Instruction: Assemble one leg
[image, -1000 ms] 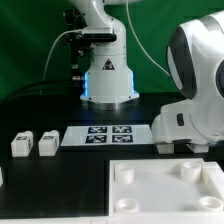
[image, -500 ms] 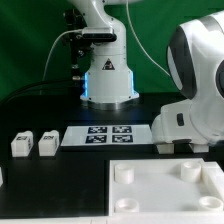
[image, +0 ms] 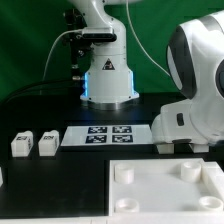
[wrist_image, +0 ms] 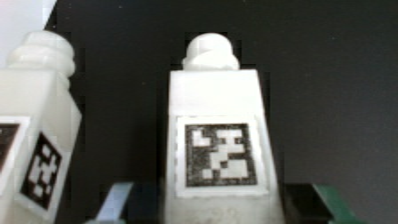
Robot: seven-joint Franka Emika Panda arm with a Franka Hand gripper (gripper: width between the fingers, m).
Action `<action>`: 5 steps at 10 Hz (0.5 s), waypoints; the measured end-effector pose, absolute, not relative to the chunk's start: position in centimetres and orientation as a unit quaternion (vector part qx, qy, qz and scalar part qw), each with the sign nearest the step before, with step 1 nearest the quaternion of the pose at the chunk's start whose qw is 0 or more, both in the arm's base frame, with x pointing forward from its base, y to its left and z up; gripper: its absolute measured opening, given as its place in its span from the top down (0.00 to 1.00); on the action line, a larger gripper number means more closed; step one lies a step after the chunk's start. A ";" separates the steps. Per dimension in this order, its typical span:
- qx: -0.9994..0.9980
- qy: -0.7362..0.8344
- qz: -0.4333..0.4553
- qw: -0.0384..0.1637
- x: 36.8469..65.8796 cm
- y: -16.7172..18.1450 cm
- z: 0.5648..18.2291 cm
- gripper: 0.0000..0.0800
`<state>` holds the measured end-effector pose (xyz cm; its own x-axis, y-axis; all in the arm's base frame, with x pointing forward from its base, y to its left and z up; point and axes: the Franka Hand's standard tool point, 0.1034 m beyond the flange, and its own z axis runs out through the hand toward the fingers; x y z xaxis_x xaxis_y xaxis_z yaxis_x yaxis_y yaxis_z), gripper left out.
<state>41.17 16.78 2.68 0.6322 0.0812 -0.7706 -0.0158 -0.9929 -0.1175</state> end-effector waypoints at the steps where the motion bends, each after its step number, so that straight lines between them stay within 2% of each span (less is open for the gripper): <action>1: -0.907 -0.027 0.414 0.067 43.1 15.9 4.8 0.64; 3: -0.943 -0.024 0.325 0.071 46.0 14.6 8.6 0.64; 5: -0.973 -0.026 0.220 0.061 47.4 14.5 12.6 0.64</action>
Offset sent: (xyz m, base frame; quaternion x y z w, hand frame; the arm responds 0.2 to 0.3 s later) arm 0.0192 -0.0146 0.0864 -0.0357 0.2731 0.0058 0.9613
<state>47.43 14.47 12.59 0.9022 0.0777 -0.4243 0.0238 -0.9911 -0.1308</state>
